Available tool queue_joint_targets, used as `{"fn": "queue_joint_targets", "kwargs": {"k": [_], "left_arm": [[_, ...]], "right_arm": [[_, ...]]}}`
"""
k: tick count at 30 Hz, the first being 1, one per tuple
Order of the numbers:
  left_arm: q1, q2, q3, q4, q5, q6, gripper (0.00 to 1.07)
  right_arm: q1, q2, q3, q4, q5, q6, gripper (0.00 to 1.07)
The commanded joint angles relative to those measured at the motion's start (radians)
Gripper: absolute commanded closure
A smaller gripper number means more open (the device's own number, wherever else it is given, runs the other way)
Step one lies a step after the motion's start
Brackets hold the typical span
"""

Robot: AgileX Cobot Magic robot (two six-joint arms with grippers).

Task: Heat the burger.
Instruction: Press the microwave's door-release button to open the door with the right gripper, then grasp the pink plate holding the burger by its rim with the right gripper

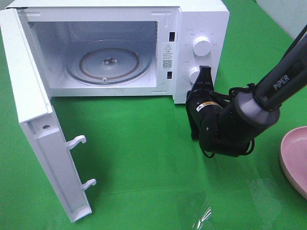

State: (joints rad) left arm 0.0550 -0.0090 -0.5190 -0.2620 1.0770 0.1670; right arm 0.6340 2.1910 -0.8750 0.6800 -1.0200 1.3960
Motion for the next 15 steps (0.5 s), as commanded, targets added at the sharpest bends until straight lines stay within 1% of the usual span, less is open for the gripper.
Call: {"fn": "queue_joint_targets", "kwargs": {"k": [1, 2, 4, 9, 11, 14, 15], "left_arm": [[-0.004, -0.012, 0.002, -0.004, -0.006, 0.0, 0.08], [-0.004, -0.012, 0.002, -0.004, -0.006, 0.0, 0.08], [-0.004, -0.012, 0.002, -0.004, -0.006, 0.0, 0.08], [-0.004, -0.012, 0.002, -0.004, -0.006, 0.0, 0.08], [-0.004, -0.012, 0.002, -0.004, -0.006, 0.0, 0.08], [-0.004, -0.012, 0.002, -0.004, -0.006, 0.0, 0.08], [-0.004, -0.012, 0.002, -0.004, -0.006, 0.0, 0.08]], "right_arm": [[0.011, -0.062, 0.031, -0.067, 0.022, -0.015, 1.07], [0.011, -0.062, 0.031, -0.067, 0.022, -0.015, 1.07], [0.011, -0.103, 0.074, -0.113, 0.122, -0.016, 1.07], [0.011, -0.152, 0.114, -0.143, 0.191, -0.03, 1.07], [0.011, -0.215, 0.153, -0.18, 0.281, -0.129, 1.07], [0.011, -0.234, 0.159, -0.188, 0.313, -0.166, 1.07], [0.008, -0.27, 0.162, -0.197, 0.381, -0.245, 1.07]]}}
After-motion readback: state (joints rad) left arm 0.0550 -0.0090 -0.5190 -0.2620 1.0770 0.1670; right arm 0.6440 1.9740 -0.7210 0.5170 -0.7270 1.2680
